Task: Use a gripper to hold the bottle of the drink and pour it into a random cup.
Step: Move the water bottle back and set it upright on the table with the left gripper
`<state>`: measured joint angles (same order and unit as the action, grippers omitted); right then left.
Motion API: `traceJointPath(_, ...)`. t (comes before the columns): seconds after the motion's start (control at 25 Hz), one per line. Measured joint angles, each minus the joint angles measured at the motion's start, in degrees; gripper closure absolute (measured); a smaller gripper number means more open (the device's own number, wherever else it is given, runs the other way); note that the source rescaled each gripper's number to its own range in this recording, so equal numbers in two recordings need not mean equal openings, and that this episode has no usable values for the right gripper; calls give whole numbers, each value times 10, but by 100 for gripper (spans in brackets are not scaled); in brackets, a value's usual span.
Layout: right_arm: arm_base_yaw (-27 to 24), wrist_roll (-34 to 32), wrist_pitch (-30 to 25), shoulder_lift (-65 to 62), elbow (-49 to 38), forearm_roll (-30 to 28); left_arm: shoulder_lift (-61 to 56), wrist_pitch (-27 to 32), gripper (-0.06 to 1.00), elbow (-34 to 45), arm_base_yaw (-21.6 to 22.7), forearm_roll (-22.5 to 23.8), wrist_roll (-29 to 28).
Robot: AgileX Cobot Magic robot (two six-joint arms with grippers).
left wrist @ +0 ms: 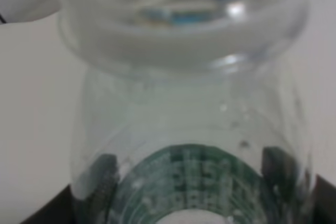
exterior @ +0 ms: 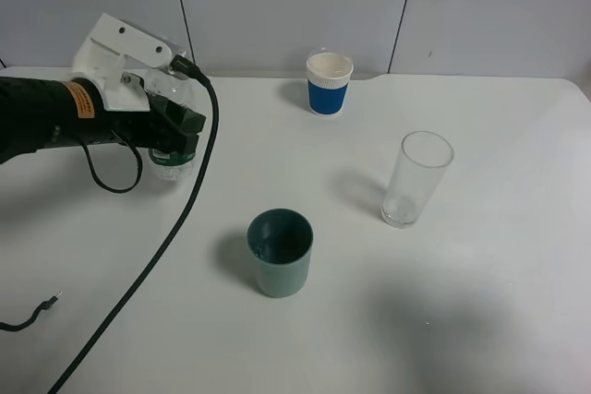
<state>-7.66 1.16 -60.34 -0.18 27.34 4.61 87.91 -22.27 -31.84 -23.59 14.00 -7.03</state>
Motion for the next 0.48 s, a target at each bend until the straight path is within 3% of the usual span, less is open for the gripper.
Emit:
traceJointPath(0.16,0,0,0,0,0,0,20,-121,94,38,0,7,0)
traceJointPath(0.48,0,0,0,0,0,0,92,-300,94,89,0,9,0)
